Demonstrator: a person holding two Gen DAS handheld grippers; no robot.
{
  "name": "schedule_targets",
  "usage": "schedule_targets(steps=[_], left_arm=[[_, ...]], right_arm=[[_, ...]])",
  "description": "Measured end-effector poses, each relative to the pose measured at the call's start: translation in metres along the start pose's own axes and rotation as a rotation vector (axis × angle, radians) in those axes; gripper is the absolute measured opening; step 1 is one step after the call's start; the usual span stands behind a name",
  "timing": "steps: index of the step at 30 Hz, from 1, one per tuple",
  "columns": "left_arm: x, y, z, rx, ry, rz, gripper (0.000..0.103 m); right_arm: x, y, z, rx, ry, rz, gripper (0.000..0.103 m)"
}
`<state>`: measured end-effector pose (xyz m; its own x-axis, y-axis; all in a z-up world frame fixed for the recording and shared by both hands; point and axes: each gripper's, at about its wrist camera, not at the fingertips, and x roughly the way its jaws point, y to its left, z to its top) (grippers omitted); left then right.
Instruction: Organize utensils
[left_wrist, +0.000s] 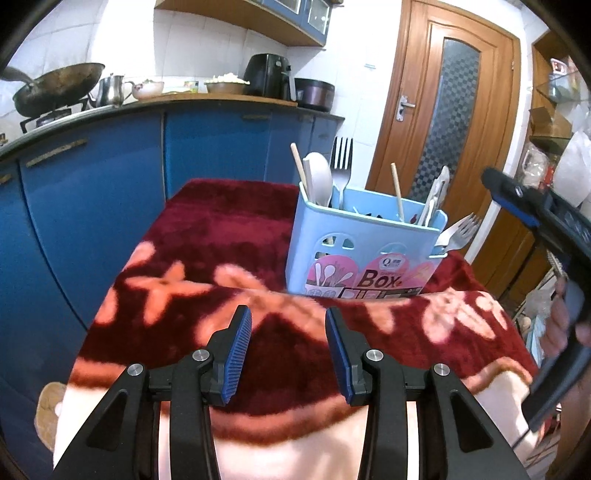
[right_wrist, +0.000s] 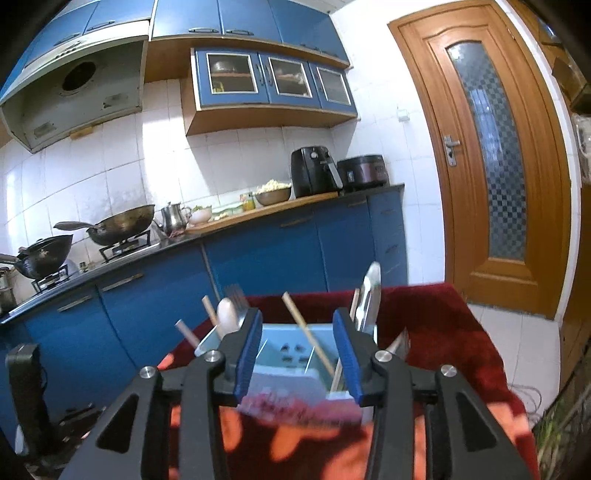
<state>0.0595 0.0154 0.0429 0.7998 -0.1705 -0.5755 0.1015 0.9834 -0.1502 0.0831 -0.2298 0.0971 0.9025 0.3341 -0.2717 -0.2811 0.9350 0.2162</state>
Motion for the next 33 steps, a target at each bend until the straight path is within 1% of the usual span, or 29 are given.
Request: schedule_targets(steps=[1, 3, 6, 8, 10, 12, 13, 15, 17, 20, 22, 24, 26, 29, 33], left_arm=[[-0.003, 0.000, -0.001, 0.001, -0.004, -0.001, 0.042], [-0.009, -0.001, -0.003, 0.001, -0.011, -0.001, 0.042], [-0.015, -0.003, -0.008, 0.002, -0.017, 0.000, 0.042], [-0.019, -0.004, -0.012, 0.006, -0.025, 0.005, 0.042], [-0.023, -0.005, -0.016, 0.009, -0.035, 0.012, 0.047], [-0.026, -0.005, -0.022, 0.008, -0.050, 0.021, 0.058], [-0.027, -0.005, -0.024, 0.006, -0.058, 0.024, 0.059], [-0.028, -0.006, -0.028, 0.003, -0.062, 0.028, 0.067], [-0.028, -0.007, -0.033, 0.001, -0.065, 0.033, 0.070], [-0.027, -0.009, -0.041, 0.015, -0.080, 0.043, 0.072], [-0.026, -0.009, -0.046, 0.025, -0.090, 0.047, 0.073], [-0.024, -0.009, -0.049, 0.028, -0.096, 0.047, 0.073], [-0.022, -0.010, -0.053, 0.027, -0.099, 0.046, 0.074], [-0.020, -0.012, -0.056, 0.038, -0.121, 0.058, 0.081], [-0.018, -0.018, -0.060, 0.065, -0.142, 0.082, 0.082]], right_arm=[[-0.005, 0.002, -0.003, 0.000, 0.006, -0.002, 0.046], [-0.016, 0.006, -0.010, 0.002, 0.024, -0.004, 0.052], [-0.028, 0.009, -0.020, 0.008, 0.050, -0.001, 0.053], [-0.036, 0.011, -0.029, 0.014, 0.065, -0.010, 0.057], [-0.044, 0.009, -0.041, 0.027, 0.076, -0.015, 0.061], [-0.049, 0.008, -0.052, 0.041, 0.093, -0.029, 0.066], [-0.051, 0.007, -0.057, 0.043, 0.099, -0.035, 0.066], [-0.053, 0.006, -0.067, 0.043, 0.110, -0.052, 0.070], [-0.055, 0.005, -0.076, 0.040, 0.118, -0.064, 0.071], [-0.055, 0.002, -0.090, 0.021, 0.134, -0.090, 0.073], [-0.056, 0.002, -0.097, 0.005, 0.137, -0.111, 0.079], [-0.056, 0.002, -0.106, -0.006, 0.137, -0.124, 0.095], [-0.057, 0.001, -0.114, -0.007, 0.133, -0.130, 0.103], [-0.056, 0.000, -0.122, -0.019, 0.134, -0.148, 0.103], [-0.053, -0.001, -0.128, -0.027, 0.146, -0.159, 0.103]])
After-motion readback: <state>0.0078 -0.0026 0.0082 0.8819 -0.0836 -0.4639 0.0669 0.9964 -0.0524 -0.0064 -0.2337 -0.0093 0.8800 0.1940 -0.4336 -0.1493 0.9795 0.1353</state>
